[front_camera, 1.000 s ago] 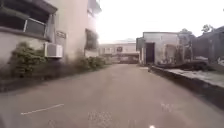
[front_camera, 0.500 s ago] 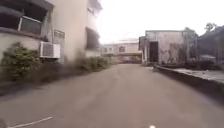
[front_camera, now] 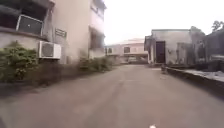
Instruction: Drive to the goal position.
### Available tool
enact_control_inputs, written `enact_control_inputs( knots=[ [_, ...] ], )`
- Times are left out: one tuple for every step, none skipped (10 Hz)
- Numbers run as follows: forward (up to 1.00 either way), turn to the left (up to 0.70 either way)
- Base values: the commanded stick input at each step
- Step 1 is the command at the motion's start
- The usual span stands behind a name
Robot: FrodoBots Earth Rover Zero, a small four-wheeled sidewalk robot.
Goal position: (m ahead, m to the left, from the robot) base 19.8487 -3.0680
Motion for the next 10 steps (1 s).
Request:
enact_control_inputs(
  knots=[
    [0.70,-0.11],
    [0.70,-0.01],
    [0.70,0.00],
    [0.70,-0.05],
    [0.70,-0.17],
    [0.70,-0.32],
    [0.70,-0.20],
    [0.70,0.08],
    [0.70,0.16],
    [0.70,0.17]
  ],
)
